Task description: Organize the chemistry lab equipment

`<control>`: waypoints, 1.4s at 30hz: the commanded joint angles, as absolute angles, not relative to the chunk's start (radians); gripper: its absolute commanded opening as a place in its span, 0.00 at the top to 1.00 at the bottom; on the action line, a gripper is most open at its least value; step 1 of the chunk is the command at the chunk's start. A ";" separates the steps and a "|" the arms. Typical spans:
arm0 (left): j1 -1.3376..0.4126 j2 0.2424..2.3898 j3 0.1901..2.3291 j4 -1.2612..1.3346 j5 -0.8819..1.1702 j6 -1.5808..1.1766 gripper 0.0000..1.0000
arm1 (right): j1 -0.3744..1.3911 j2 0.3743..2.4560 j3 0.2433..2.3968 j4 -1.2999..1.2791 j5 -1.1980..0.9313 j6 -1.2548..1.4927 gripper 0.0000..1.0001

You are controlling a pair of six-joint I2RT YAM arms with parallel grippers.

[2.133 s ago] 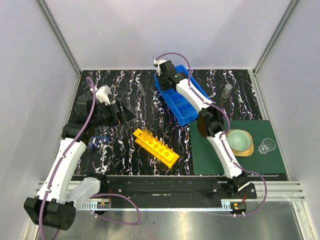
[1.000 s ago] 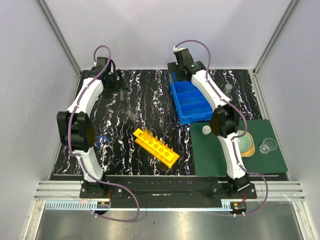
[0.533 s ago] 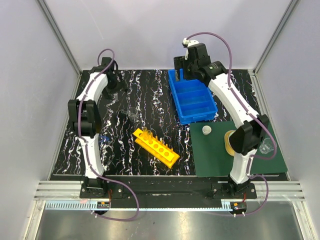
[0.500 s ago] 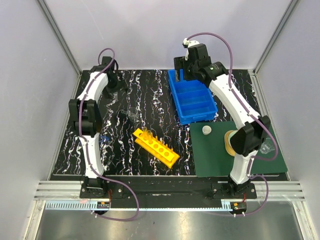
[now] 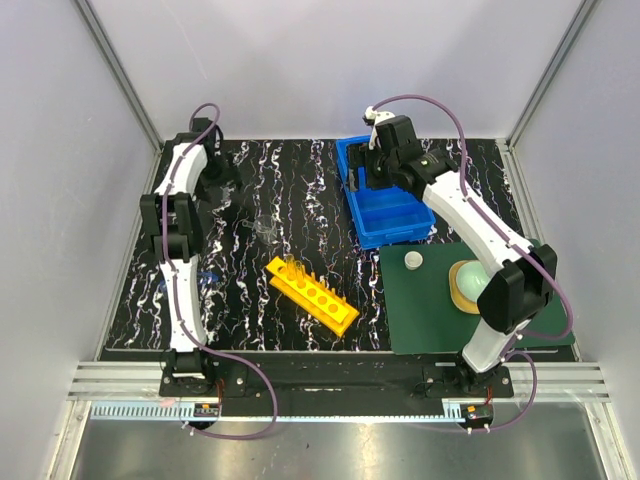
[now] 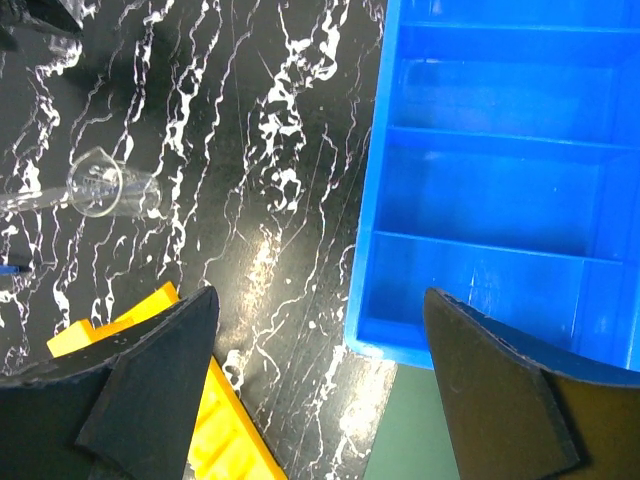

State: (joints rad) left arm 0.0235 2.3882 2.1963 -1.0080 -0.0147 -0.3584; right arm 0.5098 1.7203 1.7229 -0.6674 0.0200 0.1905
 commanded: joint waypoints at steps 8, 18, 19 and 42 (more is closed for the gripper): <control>0.061 2.422 2.261 -1.034 -0.029 -0.304 0.11 | 0.531 1.623 1.644 -0.566 -0.025 0.212 0.12; 0.063 2.496 2.335 -1.054 -0.006 -0.305 0.16 | 0.532 1.608 1.606 -0.549 -0.038 0.218 0.12; 0.061 2.502 2.339 -1.054 -0.006 -0.304 0.17 | 0.532 1.606 1.606 -0.546 -0.043 0.216 0.12; 0.026 2.528 2.326 -1.066 -0.051 -0.282 0.48 | 0.532 1.591 1.559 -0.519 -0.069 0.225 0.14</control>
